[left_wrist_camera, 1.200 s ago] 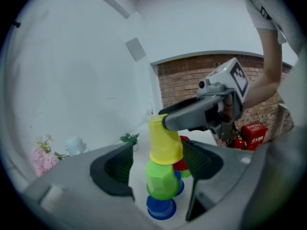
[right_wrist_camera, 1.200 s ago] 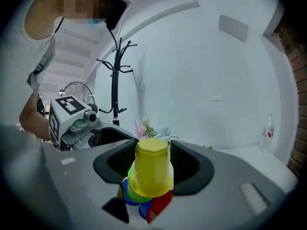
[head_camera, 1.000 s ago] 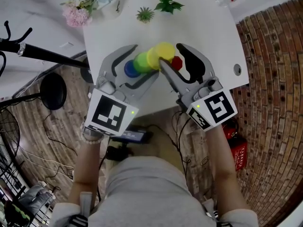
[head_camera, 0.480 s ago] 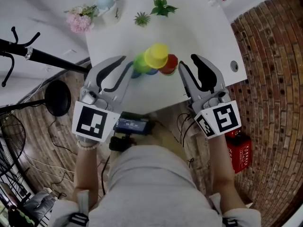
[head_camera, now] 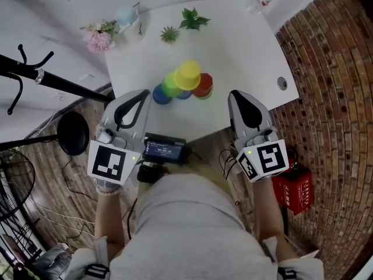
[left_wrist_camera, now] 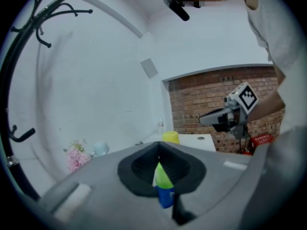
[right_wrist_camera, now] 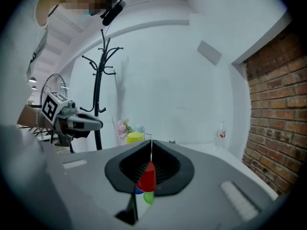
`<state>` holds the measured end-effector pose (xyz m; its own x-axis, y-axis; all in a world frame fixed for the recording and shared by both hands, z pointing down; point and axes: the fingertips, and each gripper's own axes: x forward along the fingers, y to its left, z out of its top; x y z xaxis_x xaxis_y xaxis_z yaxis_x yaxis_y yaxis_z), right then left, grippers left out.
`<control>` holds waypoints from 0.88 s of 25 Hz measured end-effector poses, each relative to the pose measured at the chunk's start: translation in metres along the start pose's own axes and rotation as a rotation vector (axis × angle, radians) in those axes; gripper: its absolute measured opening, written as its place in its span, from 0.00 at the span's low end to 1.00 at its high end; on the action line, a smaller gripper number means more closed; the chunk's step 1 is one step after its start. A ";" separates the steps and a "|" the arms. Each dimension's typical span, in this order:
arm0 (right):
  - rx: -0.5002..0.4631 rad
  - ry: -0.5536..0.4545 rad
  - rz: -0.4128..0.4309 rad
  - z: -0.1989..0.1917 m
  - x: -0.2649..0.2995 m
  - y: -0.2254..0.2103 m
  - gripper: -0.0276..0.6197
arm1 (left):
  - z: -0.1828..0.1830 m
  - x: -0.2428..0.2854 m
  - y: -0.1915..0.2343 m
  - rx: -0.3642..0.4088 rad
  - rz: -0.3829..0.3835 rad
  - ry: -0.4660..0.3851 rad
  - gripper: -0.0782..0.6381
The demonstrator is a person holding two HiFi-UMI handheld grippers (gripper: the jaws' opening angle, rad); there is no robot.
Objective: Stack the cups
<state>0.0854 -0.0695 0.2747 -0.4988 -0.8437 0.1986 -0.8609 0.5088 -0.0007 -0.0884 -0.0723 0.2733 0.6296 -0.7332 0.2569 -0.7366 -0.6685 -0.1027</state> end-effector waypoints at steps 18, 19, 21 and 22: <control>-0.040 0.039 0.023 -0.010 -0.009 0.016 0.05 | -0.020 -0.017 -0.008 0.008 0.001 0.061 0.10; -0.046 0.040 0.023 -0.010 -0.008 0.016 0.05 | -0.020 -0.017 -0.009 0.008 -0.002 0.059 0.10; -0.051 0.042 0.021 -0.011 -0.007 0.017 0.05 | -0.021 -0.016 -0.010 0.005 -0.007 0.055 0.10; -0.050 0.043 0.019 -0.012 -0.006 0.017 0.05 | -0.022 -0.015 -0.010 0.003 -0.008 0.054 0.10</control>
<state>0.0755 -0.0536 0.2853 -0.5092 -0.8262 0.2412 -0.8448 0.5334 0.0437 -0.0958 -0.0521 0.2916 0.6213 -0.7197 0.3097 -0.7304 -0.6751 -0.1035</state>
